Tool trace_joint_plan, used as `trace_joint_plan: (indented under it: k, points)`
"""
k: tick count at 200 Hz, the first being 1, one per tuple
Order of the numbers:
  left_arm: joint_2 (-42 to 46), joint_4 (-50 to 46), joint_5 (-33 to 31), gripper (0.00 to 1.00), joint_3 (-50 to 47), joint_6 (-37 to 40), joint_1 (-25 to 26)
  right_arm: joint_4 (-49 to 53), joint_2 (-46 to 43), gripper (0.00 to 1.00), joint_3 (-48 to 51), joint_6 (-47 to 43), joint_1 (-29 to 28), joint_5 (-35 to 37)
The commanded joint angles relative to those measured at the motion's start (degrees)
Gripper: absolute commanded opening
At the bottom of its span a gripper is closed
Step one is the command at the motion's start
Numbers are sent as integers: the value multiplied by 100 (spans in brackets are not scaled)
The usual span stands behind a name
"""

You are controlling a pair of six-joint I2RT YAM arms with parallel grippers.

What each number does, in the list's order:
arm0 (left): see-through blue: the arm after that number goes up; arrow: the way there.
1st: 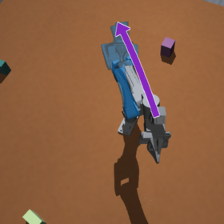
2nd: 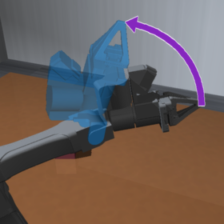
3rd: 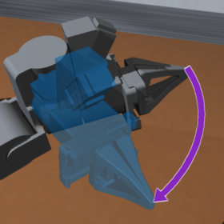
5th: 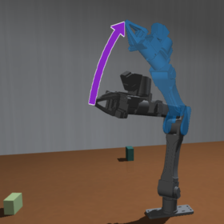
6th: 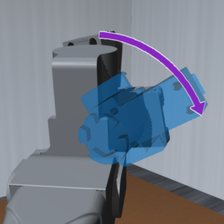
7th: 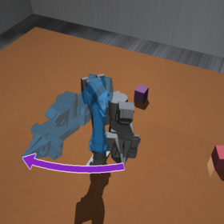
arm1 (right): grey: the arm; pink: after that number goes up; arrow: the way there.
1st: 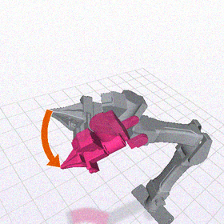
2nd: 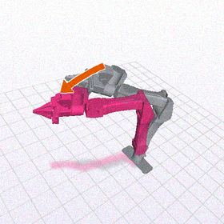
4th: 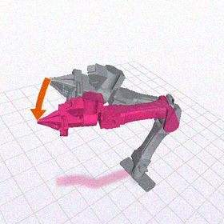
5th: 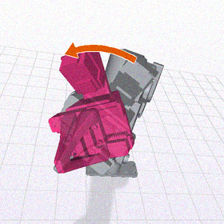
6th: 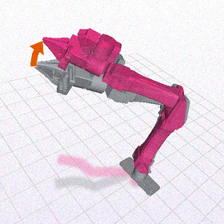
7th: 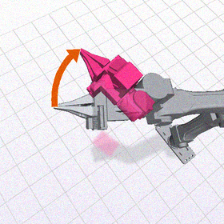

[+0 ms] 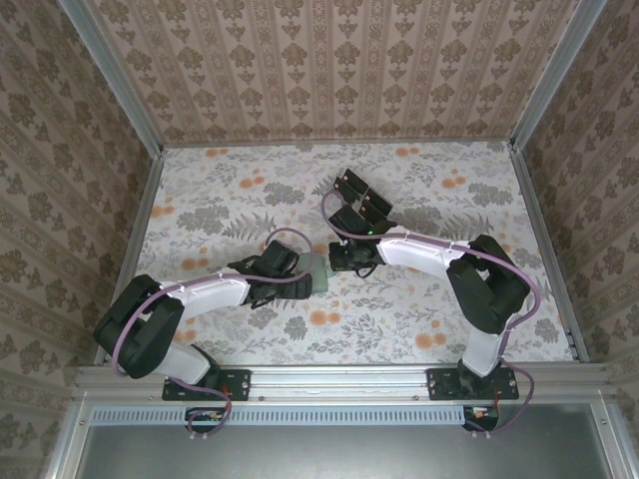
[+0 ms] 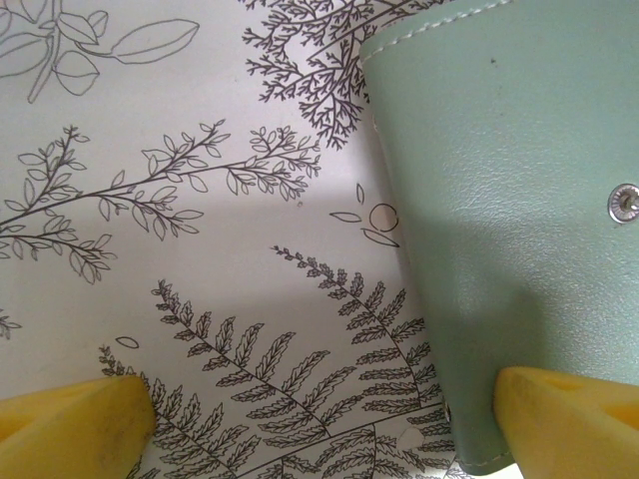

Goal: Put the credit cards into the card holder
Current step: Close the button on the card holder.

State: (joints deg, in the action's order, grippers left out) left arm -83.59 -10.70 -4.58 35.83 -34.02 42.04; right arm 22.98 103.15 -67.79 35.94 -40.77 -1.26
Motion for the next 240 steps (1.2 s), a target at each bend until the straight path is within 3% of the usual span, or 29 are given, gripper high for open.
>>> trace_joint_plan:
  k: [1,26,51,240]
  points:
    - [-512,-63,105,100,-270,-8,-59,128,55,16,-112,-24,-35,16]
    - [-509,-72,98,100,-274,0,-58,106,-4,12,-60,-17,-29,13]
    - [-513,-81,89,100,-274,5,-62,59,-69,17,13,1,-40,-8]
    - [-527,-77,82,100,-278,-27,-51,-107,-442,19,286,97,-95,-33]
